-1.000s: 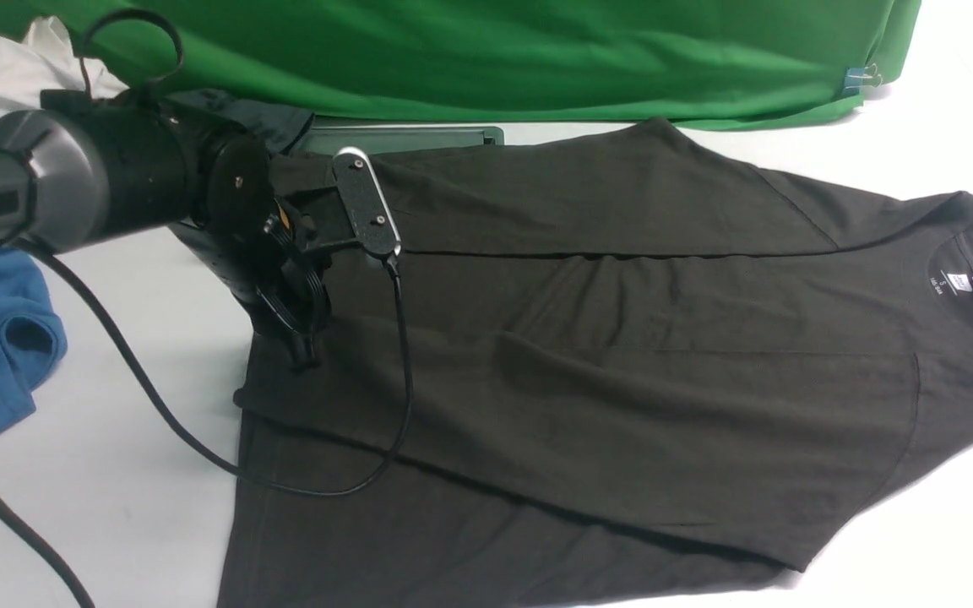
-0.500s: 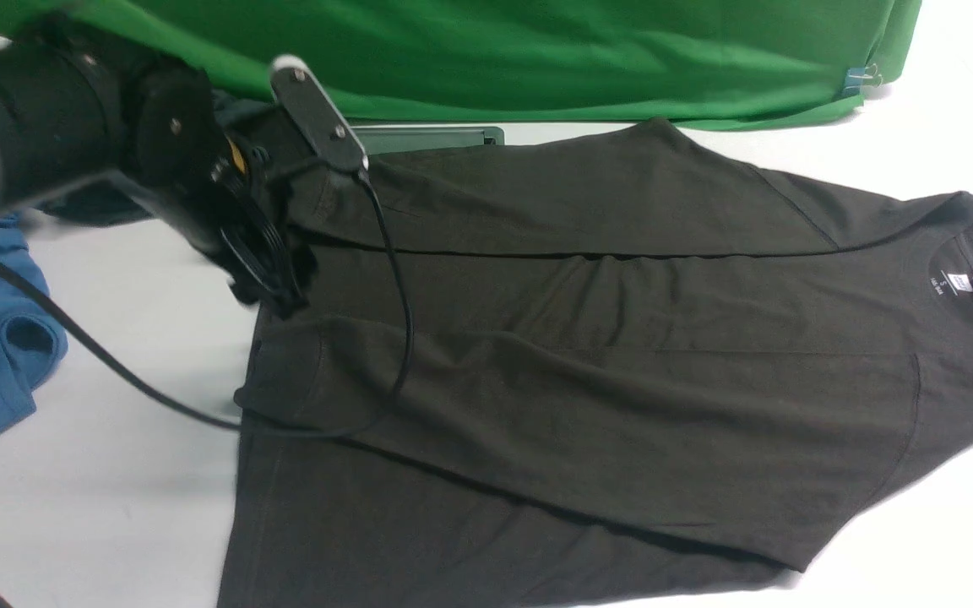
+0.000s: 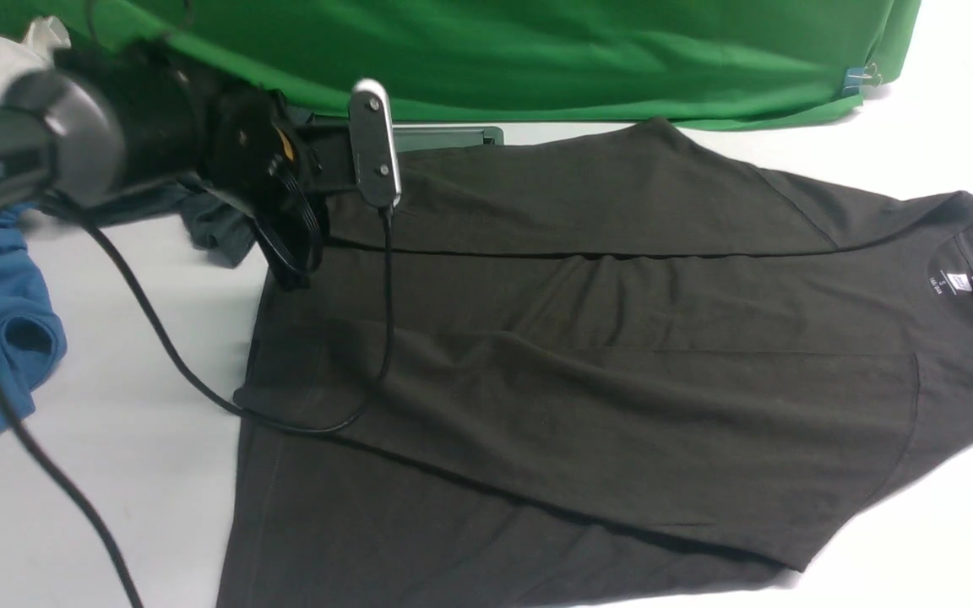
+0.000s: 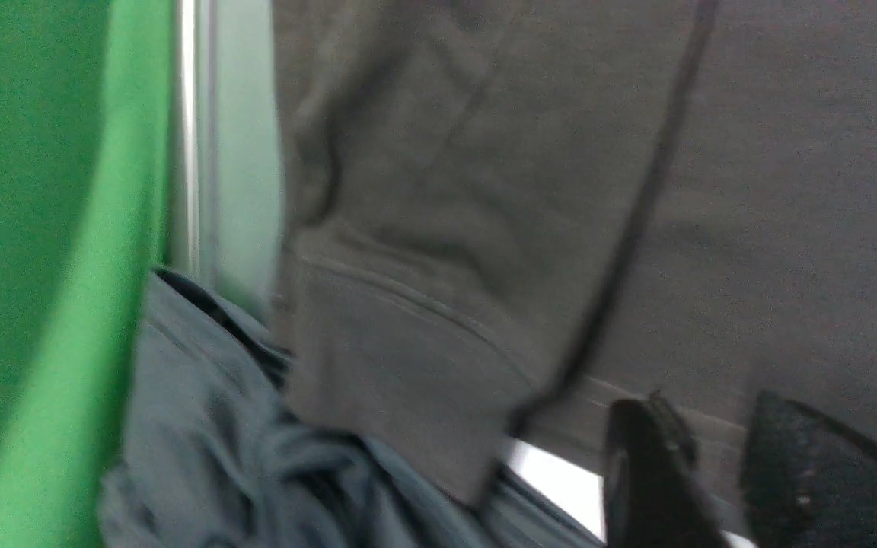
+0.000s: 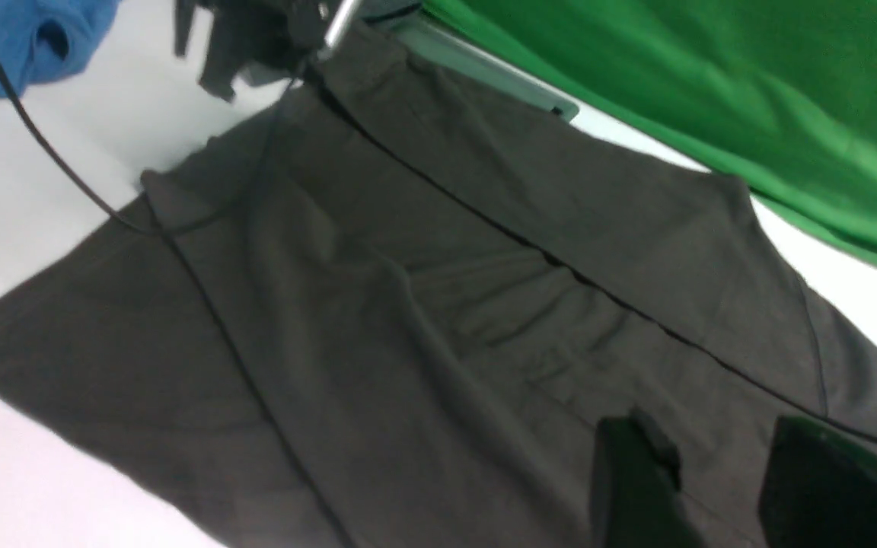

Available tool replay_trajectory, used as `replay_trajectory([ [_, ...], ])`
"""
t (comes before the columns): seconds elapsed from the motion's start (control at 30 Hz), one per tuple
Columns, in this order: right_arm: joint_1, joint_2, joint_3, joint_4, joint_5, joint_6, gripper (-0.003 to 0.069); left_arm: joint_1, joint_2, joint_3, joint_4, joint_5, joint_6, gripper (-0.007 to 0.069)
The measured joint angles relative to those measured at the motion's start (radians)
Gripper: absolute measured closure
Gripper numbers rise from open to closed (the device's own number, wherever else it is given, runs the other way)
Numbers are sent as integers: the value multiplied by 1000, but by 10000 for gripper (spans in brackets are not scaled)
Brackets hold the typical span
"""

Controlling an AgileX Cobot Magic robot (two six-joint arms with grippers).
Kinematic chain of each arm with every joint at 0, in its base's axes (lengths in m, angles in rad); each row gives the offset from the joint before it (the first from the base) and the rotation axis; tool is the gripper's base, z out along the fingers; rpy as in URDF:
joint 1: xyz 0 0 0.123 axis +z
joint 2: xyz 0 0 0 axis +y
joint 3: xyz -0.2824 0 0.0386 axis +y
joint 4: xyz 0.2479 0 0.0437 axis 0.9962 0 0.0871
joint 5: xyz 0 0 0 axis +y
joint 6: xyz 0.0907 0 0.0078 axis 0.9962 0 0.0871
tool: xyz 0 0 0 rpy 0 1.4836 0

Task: Fold a long-sleeved shirt on a white desktop.
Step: 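Grab the top left corner of the dark shirt with the left gripper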

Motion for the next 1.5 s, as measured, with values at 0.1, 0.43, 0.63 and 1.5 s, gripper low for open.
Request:
replay_trajectory([
  [0.1, 0, 1, 0, 0, 11, 12, 419, 20, 53, 0, 58, -113, 5, 251],
  [0.43, 0, 2, 0, -1, 5, 20, 419, 59, 168, -4, 148, -251, 6, 214],
  [0.63, 0, 2, 0, -1, -8, 41, 419, 68, 183, -6, 160, -313, 6, 287],
  [1.5, 0, 5, 0, -1, -29, 47, 419, 68, 60, -6, 72, -176, -43, 600],
])
